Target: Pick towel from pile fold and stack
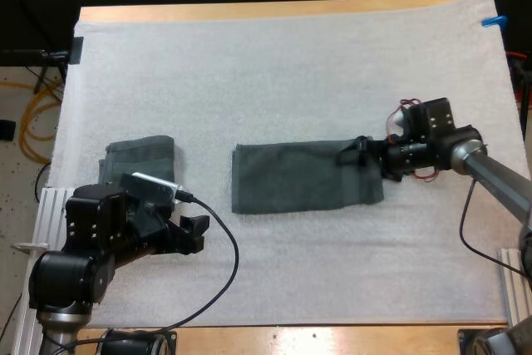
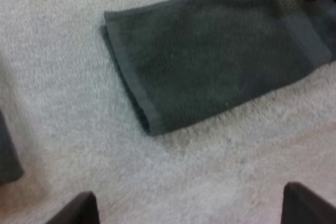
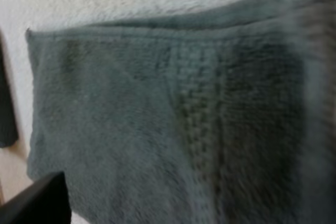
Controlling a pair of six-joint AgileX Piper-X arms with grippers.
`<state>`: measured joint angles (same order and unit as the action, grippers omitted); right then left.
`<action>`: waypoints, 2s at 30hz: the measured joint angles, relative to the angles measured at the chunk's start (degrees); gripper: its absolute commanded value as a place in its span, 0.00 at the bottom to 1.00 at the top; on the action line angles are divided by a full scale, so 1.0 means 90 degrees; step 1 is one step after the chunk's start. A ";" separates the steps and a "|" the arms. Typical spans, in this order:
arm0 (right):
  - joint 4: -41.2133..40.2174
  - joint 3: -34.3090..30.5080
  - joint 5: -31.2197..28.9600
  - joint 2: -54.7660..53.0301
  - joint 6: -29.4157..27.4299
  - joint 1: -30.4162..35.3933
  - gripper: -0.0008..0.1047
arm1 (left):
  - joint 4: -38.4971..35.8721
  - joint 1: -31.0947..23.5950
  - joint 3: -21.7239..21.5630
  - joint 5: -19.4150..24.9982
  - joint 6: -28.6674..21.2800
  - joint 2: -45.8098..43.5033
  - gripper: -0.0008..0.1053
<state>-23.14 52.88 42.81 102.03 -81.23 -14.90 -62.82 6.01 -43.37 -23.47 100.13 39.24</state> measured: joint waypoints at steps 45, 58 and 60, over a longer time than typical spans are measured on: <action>-0.3490 0.1118 -0.4456 -0.1308 -0.1239 -0.0862 0.01 | -0.0010 0.0000 0.0000 -0.0905 0.0000 0.0000 0.65; -0.1957 0.1118 -0.2070 -0.0160 0.0655 -0.1329 0.07 | -0.0010 0.0000 0.0000 -0.1021 0.0000 0.0000 0.65; -0.1928 0.1118 -0.1934 -0.0108 0.0668 -0.1326 0.18 | -0.0010 0.0000 0.0000 -0.1021 0.0000 0.0000 0.65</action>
<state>-40.49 62.94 25.40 101.05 -75.23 -26.83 -62.91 6.01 -43.37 -32.66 100.13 39.24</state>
